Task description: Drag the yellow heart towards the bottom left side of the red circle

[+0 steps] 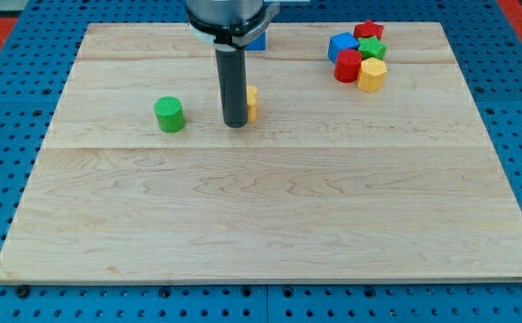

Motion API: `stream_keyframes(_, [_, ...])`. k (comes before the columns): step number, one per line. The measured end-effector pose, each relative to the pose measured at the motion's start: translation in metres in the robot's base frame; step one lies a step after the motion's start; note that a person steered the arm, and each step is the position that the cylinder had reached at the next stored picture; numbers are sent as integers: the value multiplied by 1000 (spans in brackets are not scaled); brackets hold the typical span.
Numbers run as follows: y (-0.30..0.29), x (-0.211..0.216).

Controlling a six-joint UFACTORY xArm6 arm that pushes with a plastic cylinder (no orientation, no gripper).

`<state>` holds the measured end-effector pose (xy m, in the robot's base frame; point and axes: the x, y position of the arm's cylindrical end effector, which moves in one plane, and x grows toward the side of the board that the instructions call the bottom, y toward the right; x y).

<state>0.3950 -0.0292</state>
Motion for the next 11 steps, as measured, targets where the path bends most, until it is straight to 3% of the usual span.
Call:
stream_keyframes(1, [38,0])
stream_keyframes(3, [-16,18])
stream_keyframes(4, [4,3])
stream_keyframes(5, [-13,-34])
stream_keyframes(8, [107,-61])
stream_keyframes(9, [102,-45])
stream_keyframes(10, [62,31])
stream_keyframes(11, [-54,39])
